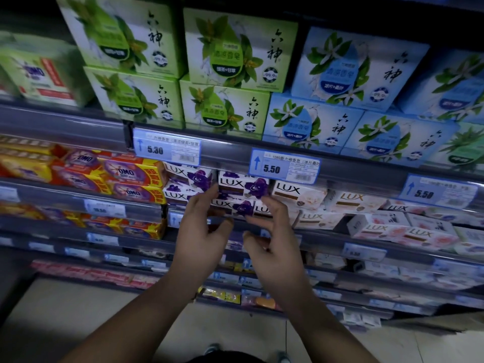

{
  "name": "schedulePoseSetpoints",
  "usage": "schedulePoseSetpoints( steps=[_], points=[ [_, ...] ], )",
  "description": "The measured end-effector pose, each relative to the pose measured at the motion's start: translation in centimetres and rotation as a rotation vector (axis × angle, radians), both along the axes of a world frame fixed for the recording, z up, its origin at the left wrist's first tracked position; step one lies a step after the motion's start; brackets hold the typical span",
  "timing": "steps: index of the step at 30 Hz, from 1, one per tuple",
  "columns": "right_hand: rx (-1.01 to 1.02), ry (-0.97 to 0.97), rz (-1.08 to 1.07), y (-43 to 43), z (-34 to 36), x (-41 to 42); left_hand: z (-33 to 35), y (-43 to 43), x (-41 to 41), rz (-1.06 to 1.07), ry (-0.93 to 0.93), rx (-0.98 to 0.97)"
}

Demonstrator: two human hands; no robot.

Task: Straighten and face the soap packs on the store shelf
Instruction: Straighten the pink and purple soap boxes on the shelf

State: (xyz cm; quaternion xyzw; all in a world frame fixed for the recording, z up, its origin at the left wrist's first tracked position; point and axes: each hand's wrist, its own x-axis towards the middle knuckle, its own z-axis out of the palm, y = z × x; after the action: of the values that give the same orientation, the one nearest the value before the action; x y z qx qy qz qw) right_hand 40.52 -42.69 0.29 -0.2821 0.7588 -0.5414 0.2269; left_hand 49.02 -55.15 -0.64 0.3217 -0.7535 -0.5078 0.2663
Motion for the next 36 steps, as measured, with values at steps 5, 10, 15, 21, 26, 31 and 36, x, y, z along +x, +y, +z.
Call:
schedulePoseSetpoints(
  steps=[5, 10, 15, 21, 26, 31, 36],
  points=[
    [-0.085, -0.02, -0.092, -0.1, 0.1, 0.4, 0.0, 0.0, 1.1, 0.0, 0.087, 0.004],
    [-0.188, 0.062, -0.163, 1.6, -0.4, 1.6, -0.1, 0.4, 2.8, -0.02, 0.228, 0.051],
    [-0.228, 0.039, -0.18, 2.8, -0.7, 2.1, -0.4, -0.2, 3.8, -0.18, 0.263, 0.103],
    [-0.346, -0.07, -0.128, 3.1, -0.6, 2.5, 0.0, -0.7, 4.8, -0.167, 0.305, 0.189],
    [-0.316, -0.067, -0.143, 3.2, -0.2, 2.6, 0.4, -0.3, 4.8, -0.144, 0.316, 0.254],
    [-0.252, -0.155, -0.194, 2.8, 1.0, 2.7, 1.4, -0.2, 5.6, -0.19, 0.324, 0.262],
    [-0.242, -0.474, -0.225, 2.1, 1.8, 2.6, 1.7, -0.8, 5.6, -0.24, 0.35, 0.198]
  ],
)
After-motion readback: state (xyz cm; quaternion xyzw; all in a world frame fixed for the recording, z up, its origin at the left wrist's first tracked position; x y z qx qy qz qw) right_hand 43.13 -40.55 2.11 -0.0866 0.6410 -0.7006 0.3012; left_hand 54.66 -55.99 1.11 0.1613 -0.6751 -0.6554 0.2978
